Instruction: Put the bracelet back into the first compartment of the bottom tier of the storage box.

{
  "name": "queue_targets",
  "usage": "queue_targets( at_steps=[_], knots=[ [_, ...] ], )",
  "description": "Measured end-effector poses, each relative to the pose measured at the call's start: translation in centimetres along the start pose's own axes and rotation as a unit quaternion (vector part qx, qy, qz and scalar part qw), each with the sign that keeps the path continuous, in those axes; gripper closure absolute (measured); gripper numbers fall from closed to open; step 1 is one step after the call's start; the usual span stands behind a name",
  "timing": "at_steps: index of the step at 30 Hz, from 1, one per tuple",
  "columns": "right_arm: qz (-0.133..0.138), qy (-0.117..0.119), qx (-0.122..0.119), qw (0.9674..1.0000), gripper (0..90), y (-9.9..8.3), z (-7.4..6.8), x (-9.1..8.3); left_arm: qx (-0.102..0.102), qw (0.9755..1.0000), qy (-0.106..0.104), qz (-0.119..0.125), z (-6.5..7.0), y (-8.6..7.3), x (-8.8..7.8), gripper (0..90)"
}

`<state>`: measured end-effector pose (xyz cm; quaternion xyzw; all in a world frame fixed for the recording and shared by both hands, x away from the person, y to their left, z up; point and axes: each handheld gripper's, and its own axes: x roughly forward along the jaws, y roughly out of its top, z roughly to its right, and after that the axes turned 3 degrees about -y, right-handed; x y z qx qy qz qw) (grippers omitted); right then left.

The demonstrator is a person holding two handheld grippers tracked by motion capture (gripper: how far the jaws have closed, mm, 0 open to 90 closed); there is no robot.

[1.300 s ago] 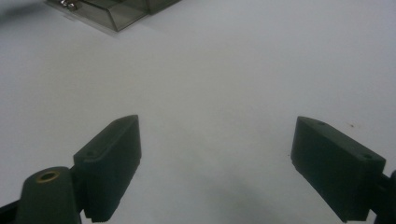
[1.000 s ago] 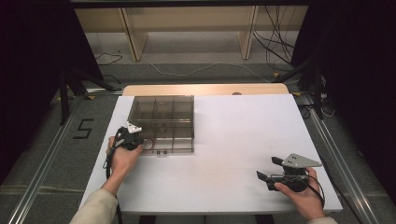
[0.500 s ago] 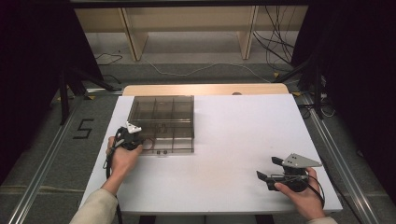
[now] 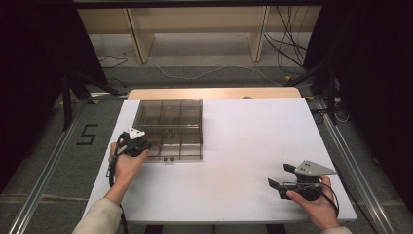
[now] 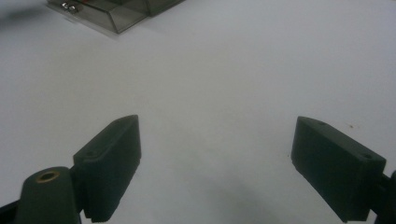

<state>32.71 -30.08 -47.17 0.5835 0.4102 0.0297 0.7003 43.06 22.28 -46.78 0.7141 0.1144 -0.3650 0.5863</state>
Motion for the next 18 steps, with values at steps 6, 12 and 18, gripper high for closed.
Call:
queue_targets(
  at_steps=[6, 12, 18],
  knots=[
    [0.0, 0.0, 0.0, 1.0, 16.4, 0.0, 0.0, 0.0, 0.003, 0.9998, -0.005, 0.021, 0.3, 0.2, -0.5, 65.7],
    [0.0, -0.001, 0.0, 1.0, 16.4, 0.0, 0.0, 0.0, -0.005, 0.999, -0.002, 0.044, 0.7, 0.5, -0.9, 48.7],
    [0.0, -0.001, -0.001, 1.0, 16.4, 0.0, 0.0, -0.1, -0.006, 0.9985, -0.004, 0.055, 1.0, 0.8, -1.2, 28.6]
  ],
)
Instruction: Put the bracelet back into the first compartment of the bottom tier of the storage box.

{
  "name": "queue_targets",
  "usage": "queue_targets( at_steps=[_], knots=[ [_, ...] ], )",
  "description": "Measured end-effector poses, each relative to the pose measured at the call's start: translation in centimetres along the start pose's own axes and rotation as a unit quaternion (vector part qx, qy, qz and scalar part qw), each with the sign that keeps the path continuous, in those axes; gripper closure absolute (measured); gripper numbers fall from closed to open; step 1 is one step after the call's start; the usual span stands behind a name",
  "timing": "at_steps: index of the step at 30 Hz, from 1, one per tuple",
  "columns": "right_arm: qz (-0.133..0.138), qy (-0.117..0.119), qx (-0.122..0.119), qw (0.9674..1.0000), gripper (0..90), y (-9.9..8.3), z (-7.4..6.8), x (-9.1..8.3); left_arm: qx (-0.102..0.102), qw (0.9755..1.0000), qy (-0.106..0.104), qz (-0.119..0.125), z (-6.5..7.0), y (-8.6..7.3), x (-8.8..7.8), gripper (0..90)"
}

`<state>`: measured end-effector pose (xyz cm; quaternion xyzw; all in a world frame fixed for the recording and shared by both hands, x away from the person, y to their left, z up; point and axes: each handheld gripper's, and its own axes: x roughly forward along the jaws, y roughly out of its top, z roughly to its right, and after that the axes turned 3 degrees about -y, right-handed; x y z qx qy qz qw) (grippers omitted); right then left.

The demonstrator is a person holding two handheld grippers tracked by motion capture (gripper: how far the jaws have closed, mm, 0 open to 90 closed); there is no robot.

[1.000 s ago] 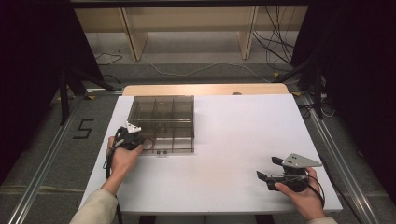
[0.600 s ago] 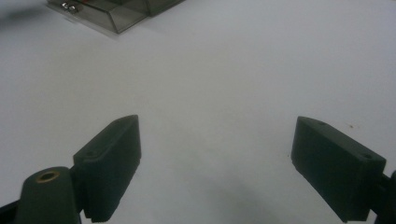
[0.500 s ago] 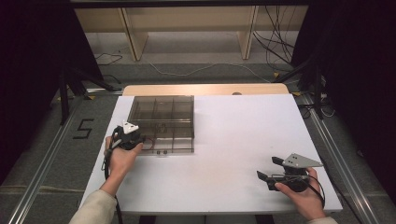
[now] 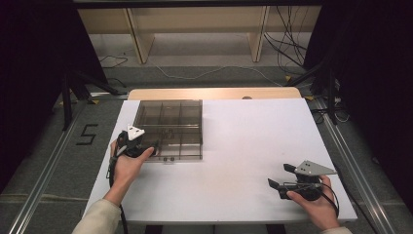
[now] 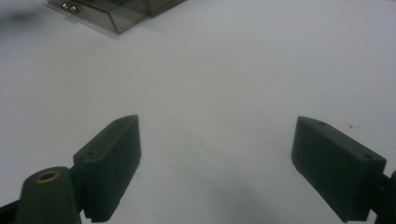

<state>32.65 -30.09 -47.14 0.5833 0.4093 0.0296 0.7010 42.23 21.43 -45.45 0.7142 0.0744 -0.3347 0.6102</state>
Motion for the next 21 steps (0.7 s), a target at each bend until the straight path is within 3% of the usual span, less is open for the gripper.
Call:
queue_targets(
  at_steps=[7, 12, 21],
  knots=[
    [-0.002, 0.0, 0.004, 1.0, 16.4, 0.0, 0.0, 0.0, 0.002, 0.9989, -0.044, 0.019, 0.6, 0.0, -0.9, 16.9],
    [-0.003, -0.001, 0.004, 1.0, 16.4, 0.0, -0.1, -0.1, 0.018, 0.9971, -0.065, 0.034, 1.4, 0.3, -1.8, 16.4],
    [0.0, 0.002, 0.002, 1.0, 16.4, 0.0, -0.1, 0.0, 0.061, 0.9891, -0.121, 0.059, 4.5, 0.7, -3.1, 16.1]
  ],
)
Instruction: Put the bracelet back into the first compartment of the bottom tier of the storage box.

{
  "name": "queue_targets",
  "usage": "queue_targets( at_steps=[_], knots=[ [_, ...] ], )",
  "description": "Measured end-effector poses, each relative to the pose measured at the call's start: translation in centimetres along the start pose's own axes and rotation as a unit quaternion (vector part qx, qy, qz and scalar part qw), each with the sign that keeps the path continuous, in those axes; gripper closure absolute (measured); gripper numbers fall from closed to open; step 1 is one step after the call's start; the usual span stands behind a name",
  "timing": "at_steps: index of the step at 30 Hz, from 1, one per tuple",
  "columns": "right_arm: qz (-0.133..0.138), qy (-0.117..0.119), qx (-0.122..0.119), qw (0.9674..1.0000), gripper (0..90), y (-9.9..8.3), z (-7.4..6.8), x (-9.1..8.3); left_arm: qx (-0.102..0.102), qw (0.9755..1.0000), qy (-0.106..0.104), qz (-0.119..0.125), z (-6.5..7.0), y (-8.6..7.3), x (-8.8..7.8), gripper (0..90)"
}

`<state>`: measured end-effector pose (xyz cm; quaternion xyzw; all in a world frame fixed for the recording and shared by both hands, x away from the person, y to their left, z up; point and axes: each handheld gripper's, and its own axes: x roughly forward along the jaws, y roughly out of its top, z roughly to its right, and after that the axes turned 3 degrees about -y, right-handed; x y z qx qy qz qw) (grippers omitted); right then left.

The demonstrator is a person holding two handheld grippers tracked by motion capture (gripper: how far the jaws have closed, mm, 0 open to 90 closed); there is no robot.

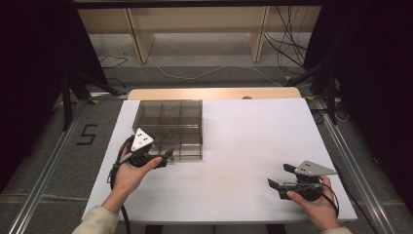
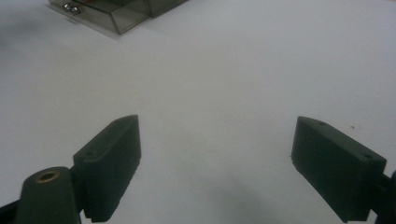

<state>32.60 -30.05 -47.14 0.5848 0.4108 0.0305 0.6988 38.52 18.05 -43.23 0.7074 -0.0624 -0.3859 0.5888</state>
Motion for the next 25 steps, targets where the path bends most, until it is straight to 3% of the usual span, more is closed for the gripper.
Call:
queue_targets(
  at_steps=[6, 12, 19, 25],
  knots=[
    [0.0, 0.001, 0.001, 1.0, 16.3, 0.0, 0.0, 0.0, 0.017, 0.9991, -0.04, -0.001, 2.0, -0.4, -0.1, 15.9],
    [-0.002, 0.001, 0.0, 1.0, 16.4, 0.0, 0.0, 0.0, 0.05, 0.9951, -0.085, -0.003, 4.0, -1.8, -0.2, 16.1],
    [0.0, 0.003, -0.001, 1.0, 16.4, 0.0, 0.0, 0.0, 0.065, 0.9929, -0.093, -0.037, 5.0, -3.9, -0.3, 16.7],
    [-0.005, 0.004, -0.001, 1.0, 16.4, 0.0, -0.1, 0.0, 0.068, 0.9916, -0.101, -0.045, 5.4, -4.1, 0.1, 16.8]
  ],
)
